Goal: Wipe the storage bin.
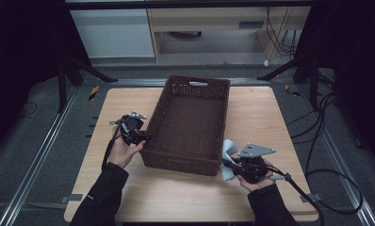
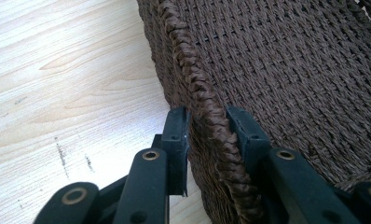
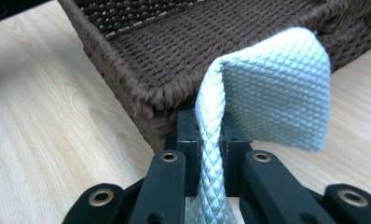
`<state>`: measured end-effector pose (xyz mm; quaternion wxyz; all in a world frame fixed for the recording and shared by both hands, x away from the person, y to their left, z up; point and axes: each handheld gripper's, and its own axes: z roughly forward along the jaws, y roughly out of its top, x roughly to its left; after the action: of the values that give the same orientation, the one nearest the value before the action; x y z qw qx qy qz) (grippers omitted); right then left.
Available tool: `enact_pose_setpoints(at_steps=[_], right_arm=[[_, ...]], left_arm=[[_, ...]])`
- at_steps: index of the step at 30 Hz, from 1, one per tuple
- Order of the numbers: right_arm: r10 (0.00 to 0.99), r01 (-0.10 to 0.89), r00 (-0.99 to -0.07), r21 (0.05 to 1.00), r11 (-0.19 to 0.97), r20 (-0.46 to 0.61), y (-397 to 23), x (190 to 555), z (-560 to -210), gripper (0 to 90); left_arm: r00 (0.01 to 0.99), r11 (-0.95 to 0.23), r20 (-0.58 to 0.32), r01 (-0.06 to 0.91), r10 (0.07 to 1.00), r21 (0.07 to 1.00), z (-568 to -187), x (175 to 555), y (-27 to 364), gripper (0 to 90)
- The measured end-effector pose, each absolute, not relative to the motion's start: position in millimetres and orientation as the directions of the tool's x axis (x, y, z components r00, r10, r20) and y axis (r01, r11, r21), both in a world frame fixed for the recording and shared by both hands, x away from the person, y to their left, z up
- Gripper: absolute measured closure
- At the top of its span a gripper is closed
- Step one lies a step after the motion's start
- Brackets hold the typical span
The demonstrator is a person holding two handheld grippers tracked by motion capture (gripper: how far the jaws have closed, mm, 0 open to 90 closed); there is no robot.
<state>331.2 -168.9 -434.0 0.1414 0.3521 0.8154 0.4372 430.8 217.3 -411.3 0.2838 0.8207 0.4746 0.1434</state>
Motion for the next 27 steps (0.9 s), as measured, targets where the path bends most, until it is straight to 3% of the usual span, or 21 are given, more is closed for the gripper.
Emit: enact_pose_setpoints(at_steps=[7,14,22,27], right_arm=[[0.688,0.484,-0.723,0.758,0.437,0.065,-158,333,-454,82.8],[0.698,0.542,-0.706,0.726,0.423,0.12,-162,341,-468,82.8],[0.698,0.461,-0.708,0.819,0.341,0.108,-171,335,-438,82.7],[0.684,0.455,-0.723,0.811,0.368,0.095,-166,332,-439,82.7]], left_arm=[[0.514,-0.389,-0.041,0.696,0.857,0.604,-411,430,216,73.8],[0.501,-0.372,-0.052,0.704,0.864,0.604,-410,431,215,75.9],[0.472,-0.34,-0.064,0.717,0.879,0.609,-411,435,219,75.7],[0.461,-0.335,-0.056,0.719,0.886,0.609,-411,436,220,75.0]])
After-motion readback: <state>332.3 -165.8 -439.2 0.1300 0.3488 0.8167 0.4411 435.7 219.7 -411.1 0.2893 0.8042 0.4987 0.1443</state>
